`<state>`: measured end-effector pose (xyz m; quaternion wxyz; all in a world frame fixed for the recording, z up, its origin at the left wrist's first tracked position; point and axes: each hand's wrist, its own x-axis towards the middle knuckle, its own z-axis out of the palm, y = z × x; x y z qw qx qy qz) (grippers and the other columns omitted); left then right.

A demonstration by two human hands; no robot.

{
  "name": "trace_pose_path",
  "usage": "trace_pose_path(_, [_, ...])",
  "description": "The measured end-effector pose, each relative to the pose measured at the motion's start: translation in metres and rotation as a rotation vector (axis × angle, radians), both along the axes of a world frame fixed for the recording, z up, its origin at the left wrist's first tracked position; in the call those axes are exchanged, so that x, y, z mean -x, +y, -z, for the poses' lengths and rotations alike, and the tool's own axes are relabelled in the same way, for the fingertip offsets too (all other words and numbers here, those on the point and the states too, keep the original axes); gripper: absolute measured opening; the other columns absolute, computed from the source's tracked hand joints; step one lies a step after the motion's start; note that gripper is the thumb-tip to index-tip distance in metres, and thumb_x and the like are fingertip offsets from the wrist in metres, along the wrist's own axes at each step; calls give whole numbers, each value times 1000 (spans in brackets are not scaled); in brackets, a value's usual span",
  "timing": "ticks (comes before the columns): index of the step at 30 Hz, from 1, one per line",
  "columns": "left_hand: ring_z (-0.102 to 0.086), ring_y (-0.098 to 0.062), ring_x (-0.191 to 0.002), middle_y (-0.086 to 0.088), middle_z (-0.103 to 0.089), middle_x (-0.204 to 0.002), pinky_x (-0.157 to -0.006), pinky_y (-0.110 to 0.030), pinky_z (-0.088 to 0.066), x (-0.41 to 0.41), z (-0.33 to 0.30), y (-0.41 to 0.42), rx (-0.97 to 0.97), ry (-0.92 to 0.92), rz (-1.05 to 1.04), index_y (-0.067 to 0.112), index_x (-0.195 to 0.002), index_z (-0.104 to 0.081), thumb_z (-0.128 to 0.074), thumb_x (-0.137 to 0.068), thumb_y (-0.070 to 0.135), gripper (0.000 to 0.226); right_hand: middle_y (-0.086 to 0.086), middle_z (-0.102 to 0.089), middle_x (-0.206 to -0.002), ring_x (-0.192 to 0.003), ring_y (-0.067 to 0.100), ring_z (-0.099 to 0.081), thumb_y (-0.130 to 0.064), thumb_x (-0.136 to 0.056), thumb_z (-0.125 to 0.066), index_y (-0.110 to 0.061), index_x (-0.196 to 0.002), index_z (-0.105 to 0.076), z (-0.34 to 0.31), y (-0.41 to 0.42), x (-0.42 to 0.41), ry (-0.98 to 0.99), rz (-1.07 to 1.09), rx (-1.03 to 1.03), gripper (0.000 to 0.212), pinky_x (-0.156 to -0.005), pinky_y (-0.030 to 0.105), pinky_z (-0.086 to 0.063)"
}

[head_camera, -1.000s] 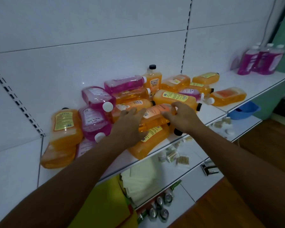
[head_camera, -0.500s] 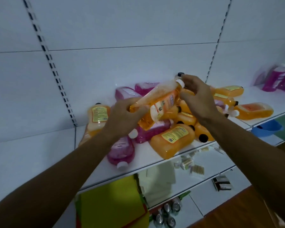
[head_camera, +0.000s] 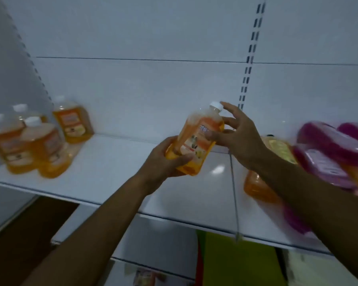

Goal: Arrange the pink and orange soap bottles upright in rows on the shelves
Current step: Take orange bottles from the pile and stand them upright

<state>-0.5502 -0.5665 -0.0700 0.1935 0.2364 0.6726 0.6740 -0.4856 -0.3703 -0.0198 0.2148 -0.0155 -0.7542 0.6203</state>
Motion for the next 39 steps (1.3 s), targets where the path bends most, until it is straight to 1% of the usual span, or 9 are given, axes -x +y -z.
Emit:
trace_pose_path(3, [-68, -20, -101, 1, -68, -113, -83, -41, -58, 22, 9, -56, 61, 65, -164, 27, -125, -57, -80, -71, 34, 59, 8, -60, -125, -101, 23, -67, -21, -65, -85, -30, -140, -42, 6, -56, 43, -5, -90, -76, 87, -80, 41, -59])
trace_pose_path(5, [-67, -12, -97, 7, -70, -109, -86, -32, -55, 34, 13, -93, 142, 187, -250, 27, -121, -61, -76, -74, 39, 51, 4, -59, -125, -103, 21, -65, -26, -64, -87, -34, -138, -43, 7, -90, 71, 14, -149, -169, 87, -84, 42, -58])
trace_pose_path(9, [-59, -7, -95, 7, -64, -109, -82, -20, -47, 61, 30, -160, 359, 372, -478, 26, -121, -62, -72, -81, 40, 44, -4, -55, -126, -105, 15, -60, -21, -71, -84, -31, -143, -39, 9, -164, 120, 67, -257, -392, 85, -84, 31, -57])
trace_pose_path(16, [-61, -9, -105, 8, -65, -120, -93, -30, -50, 91, 50, -238, 411, 317, -644, 23, -128, -58, -74, -82, 27, 49, 0, -54, -132, -102, 7, -54, -19, -79, -78, -26, -143, -37, 29, -256, 175, 123, -370, -554, 77, -78, 16, -48])
trace_pose_path(19, [-61, -11, -110, 7, -64, -124, -91, -23, -46, 101, 56, -244, 438, 344, -670, 22, -132, -55, -71, -85, 25, 49, 1, -54, -134, -106, 7, -53, -22, -81, -76, -23, -143, -37, 35, -268, 190, 139, -359, -594, 74, -85, 23, -49])
trace_pose_path(24, [-60, -21, -114, -1, -63, -126, -95, -30, -45, 122, 66, -234, 503, 476, -767, 20, -132, -51, -67, -88, 28, 47, 5, -53, -136, -118, 22, -56, -19, -80, -76, -20, -145, -35, 38, -271, 217, 162, -354, -694, 76, -95, 44, -52])
trace_pose_path(28, [-62, -23, -111, -2, -63, -126, -90, -34, -49, 142, 74, -227, 585, 545, -841, 18, -133, -50, -65, -89, 32, 49, 8, -51, -137, -119, 25, -54, -15, -82, -73, -20, -146, -31, 41, -270, 234, 170, -315, -752, 77, -95, 47, -52])
trace_pose_path(33, [-61, -27, -113, -5, -60, -131, -92, -42, -53, 167, 76, -221, 641, 538, -842, 16, -140, -42, -61, -91, 35, 56, 7, -51, -139, -120, 27, -55, -23, -85, -70, -25, -148, -25, 43, -269, 253, 175, -266, -809, 77, -93, 51, -51])
trace_pose_path(39, [-61, -28, -110, -9, -61, -126, -88, -37, -50, 179, 73, -215, 709, 497, -813, 11, -137, -43, -59, -94, 26, 48, 6, -43, -148, -127, 30, -49, -22, -87, -68, -23, -151, -18, 41, -266, 257, 154, -246, -843, 81, -99, 51, -46])
